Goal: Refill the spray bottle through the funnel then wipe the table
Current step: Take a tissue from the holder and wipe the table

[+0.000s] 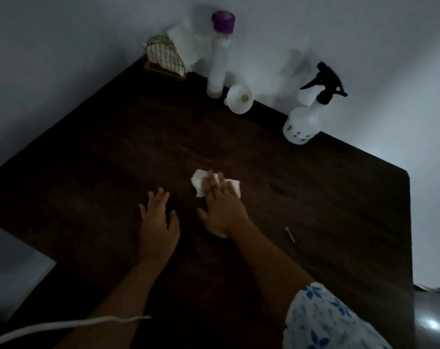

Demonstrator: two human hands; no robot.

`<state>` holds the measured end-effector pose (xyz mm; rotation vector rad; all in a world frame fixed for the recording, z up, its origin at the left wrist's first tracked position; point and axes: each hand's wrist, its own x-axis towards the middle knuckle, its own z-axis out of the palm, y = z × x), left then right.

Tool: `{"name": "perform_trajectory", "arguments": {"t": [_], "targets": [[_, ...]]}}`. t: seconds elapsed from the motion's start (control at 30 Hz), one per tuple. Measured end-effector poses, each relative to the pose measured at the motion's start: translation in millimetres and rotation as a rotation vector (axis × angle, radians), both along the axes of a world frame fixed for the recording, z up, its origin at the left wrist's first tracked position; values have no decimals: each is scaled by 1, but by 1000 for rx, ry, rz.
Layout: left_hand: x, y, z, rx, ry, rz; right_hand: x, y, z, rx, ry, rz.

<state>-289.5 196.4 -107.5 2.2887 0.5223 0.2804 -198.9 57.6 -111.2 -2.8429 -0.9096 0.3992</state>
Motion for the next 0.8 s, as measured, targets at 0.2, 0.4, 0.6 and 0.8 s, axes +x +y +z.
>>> {"name": "perform_trajectory", "arguments": {"t": [0.2,0.4,0.6,0.8], "targets": [[-11,-48,-11,238,158,16,-67,-81,-4,7,-6,33],[-14,-83,-14,236,169,141,-96,-78,-2,52,55,331],[-30,-113,-14,276,165,173,15,-73,6,-20,31,230],[-30,-127,-17,387,158,39,53,-193,2,-133,22,-149]]}}
